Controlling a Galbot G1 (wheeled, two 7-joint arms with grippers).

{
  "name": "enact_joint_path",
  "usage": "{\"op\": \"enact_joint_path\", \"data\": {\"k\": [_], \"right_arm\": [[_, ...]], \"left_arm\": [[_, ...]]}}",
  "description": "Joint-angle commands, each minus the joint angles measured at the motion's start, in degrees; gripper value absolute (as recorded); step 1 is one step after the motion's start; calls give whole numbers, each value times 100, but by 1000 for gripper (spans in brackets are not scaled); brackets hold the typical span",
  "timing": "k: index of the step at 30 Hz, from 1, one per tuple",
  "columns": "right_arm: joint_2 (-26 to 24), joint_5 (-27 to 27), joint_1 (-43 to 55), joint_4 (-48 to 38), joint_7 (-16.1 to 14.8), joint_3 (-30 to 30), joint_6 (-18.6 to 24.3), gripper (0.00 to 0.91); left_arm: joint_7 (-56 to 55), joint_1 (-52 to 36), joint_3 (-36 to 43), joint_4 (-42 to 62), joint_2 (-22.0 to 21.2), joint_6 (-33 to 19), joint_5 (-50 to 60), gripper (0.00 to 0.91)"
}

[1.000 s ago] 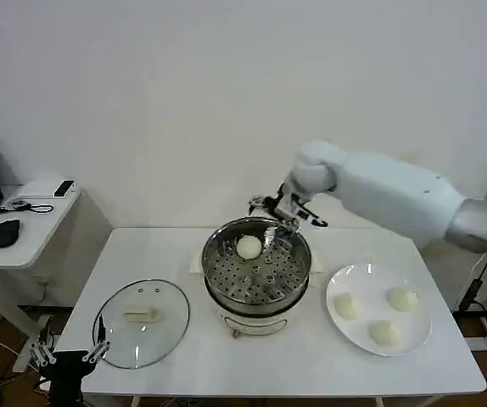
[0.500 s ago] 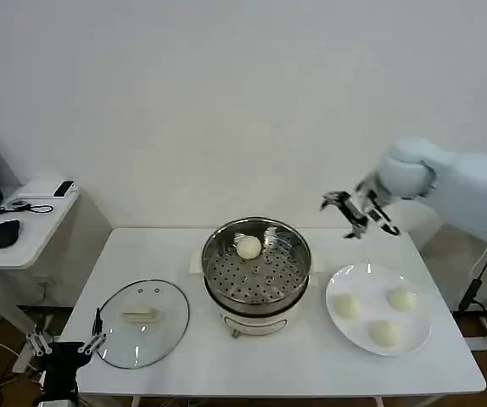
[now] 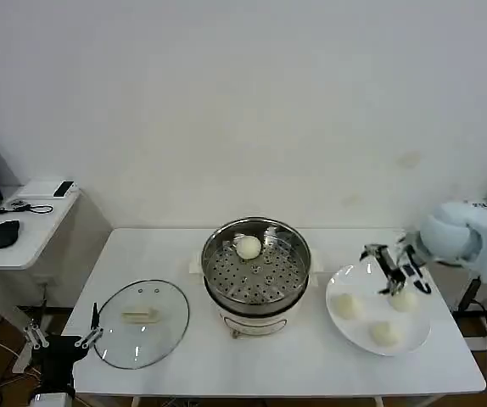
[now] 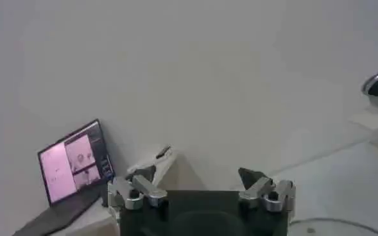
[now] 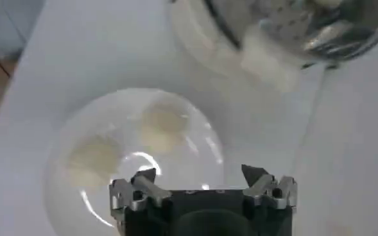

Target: Take steamed baozi put them in steamer then cover it.

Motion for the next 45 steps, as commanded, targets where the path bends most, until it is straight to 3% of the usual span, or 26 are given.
{"op": "enact_joint_path", "data": {"k": [1,14,26,27,33,41,45], "right_arm": [[-196,-36,-1243,-3,0,782,-241,907],[852,-147,-1746,-1334,29,1176,-196,907],[1477,-258,-1860,-1836,52,1170,-132,907],[1498,-259,-1864,-1848,59,1169,-137,856],[1642,-381,-1939,-1936,130,1268,-214,796],[1611,-371,-1912,-1902,100,1279,-290,645],[1566,-383,-1884,-1853,48,1331,-350,645]], "left_arm": [[3,-19,-19,16,24,16,-14,907],[-7,30,-68,63,-63,6,-4,907],[-11,26,-75,100,-75,1,6,907],[-12,26,-73,100,-75,2,6,907],[-14,23,-90,100,-80,-4,14,907],[-22,26,-83,112,-116,-28,36,907],[-24,27,-81,109,-124,-30,36,907]]}}
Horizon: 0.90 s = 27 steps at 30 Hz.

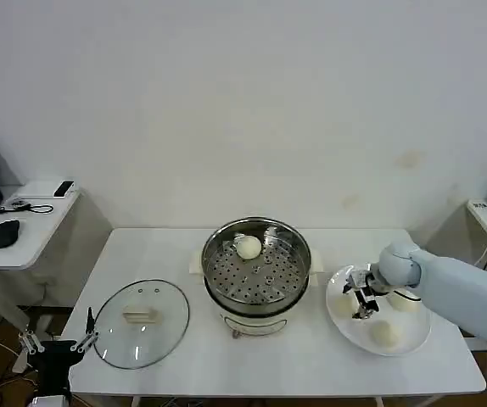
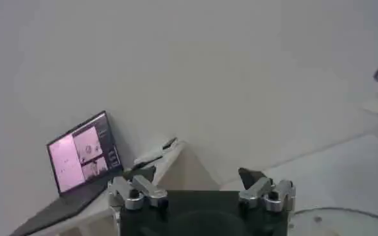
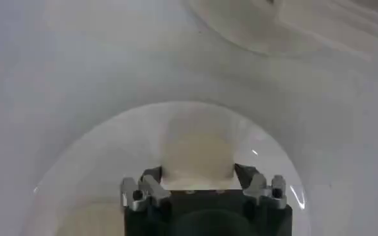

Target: Take steamed baozi put them in steamer then cover it.

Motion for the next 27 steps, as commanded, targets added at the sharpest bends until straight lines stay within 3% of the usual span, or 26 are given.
{"op": "enact_joint_path", "data": {"k": [1,5,13,17,24,27], "right_arm": [[81,-33,-19,-53,-3,43,-46,645],[-86,-34,195,108,-168,64,-55,655],[-555,115,1532,402,-503,-433,-1,655],[-627,485,2503,553,-518,-724,-137,655],[-298,1223,3803,932,-530,-1155,-364,655],[152,1645,4287,1164,-442,-1497,-496,665]], "left_arm": [[-2,11,3,-4,4,-2,6,907],[4,27,6,-47,8,3,8,907],[6,0,47,-50,26,1,12,907],[-1,-19,59,-25,53,-17,7,907],[-9,-52,113,-48,52,-28,7,907],[-7,-67,112,-76,44,-27,8,907]]}}
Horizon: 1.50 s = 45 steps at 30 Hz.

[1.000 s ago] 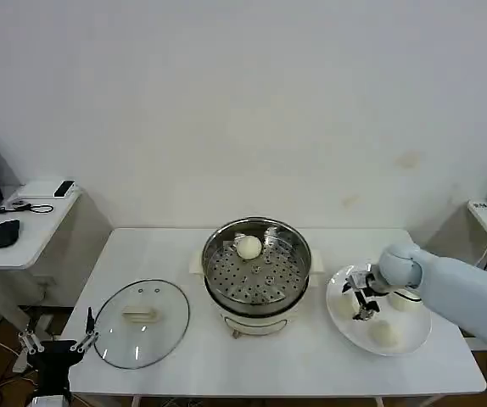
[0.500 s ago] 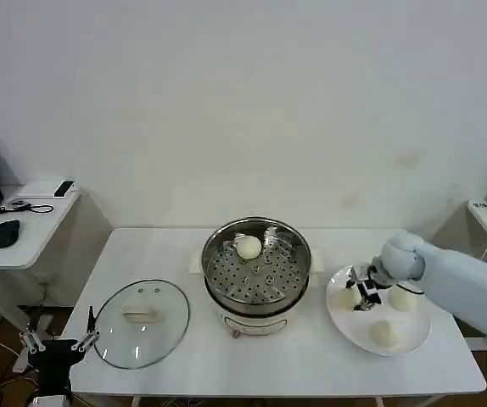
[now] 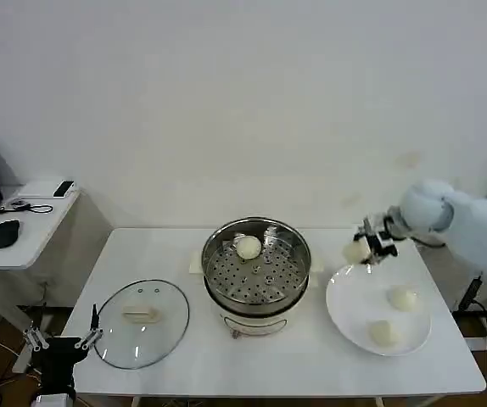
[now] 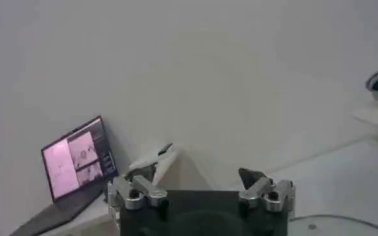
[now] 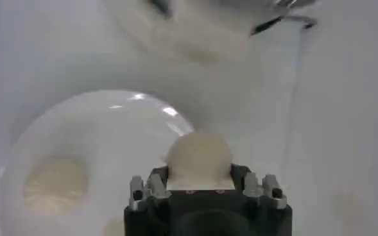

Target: Take steamed baozi put them in steamer then cover it.

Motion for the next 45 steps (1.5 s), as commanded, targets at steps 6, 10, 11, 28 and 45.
{"op": "enact_joint_path", "data": {"k": [6,10,11,28,45], "right_arm": [[1364,1625,1386,598,444,-835,-710,665],[2103,2245,1052,570,906,-918,-1310,665],[2247,2353,964,521,974,-925,-1434,665],[3587,3001,-159,-566,1679,-915,-2505,665],[3757,2912,-505,-945,1728,-774,-2540,907]], "left_arm": [[6,-55,19,-36,-58,8,11,907],[7,-75,19,-52,-96,7,22,907],[7,-74,16,-54,-100,5,23,907],[-42,-79,-26,-23,-188,-71,21,907],[-53,-90,-22,-4,-199,-89,35,907]]}}
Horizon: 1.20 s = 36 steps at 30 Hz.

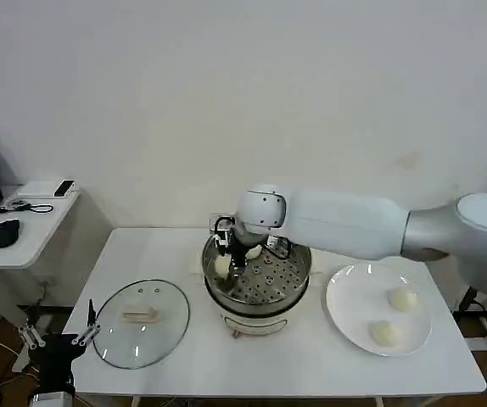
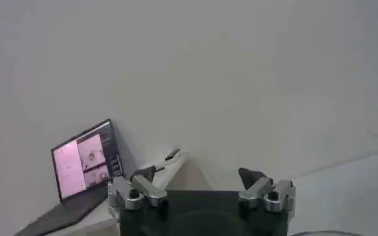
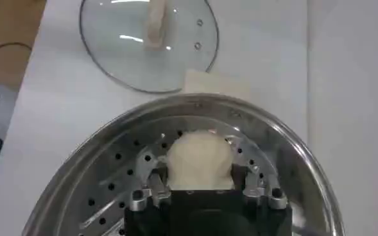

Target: Take steamed baozi put them in steamer then cover it.

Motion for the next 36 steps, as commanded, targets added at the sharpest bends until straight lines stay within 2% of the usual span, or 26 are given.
{"op": "enact_joint_path", "data": {"k": [1,6,8,10,12,13,16,21,25,27,32,36], "right_arm": [[171,68,-139,-108,74,1,-115,907],[6,51,81,7,-6,61,-88,907],[-140,-126,263,100,-124,50,-4,907],[-405,-381,490,260,-451,21,122,907],[-580,-623,596,369,-619,31,177,907],[-818,-922,704,471,-804,65,264,907],[-1339,-1257,908,675,-1097,74,495,907],[-2198,-1535,1267,1115,-1402,28,798,907],[-2879,-1592,1382,1544,-1464,-68,894,907],[-3408,-1819,1394,1739,-1557,-114,1043,907],[-4287,-2358,1165,1961,-1687,-103,1359,907],[-4708,-2672,671,2078,-1683,-4,1452,907]], "left_arm": [[-2,12,10,6,-5,-6,11,907],[-6,14,17,16,-6,-12,16,907],[-8,17,27,7,-7,-13,15,907],[-6,18,44,2,-11,-13,16,907],[0,17,64,4,-9,-13,3,907],[1,13,87,12,-7,-8,-7,907],[7,14,145,20,-16,-7,4,907],[17,1,226,20,7,-4,25,907],[24,-45,305,45,42,0,32,907],[28,-58,368,39,56,3,56,907],[30,-55,408,24,89,7,64,907],[35,-61,408,37,134,11,61,907]]}}
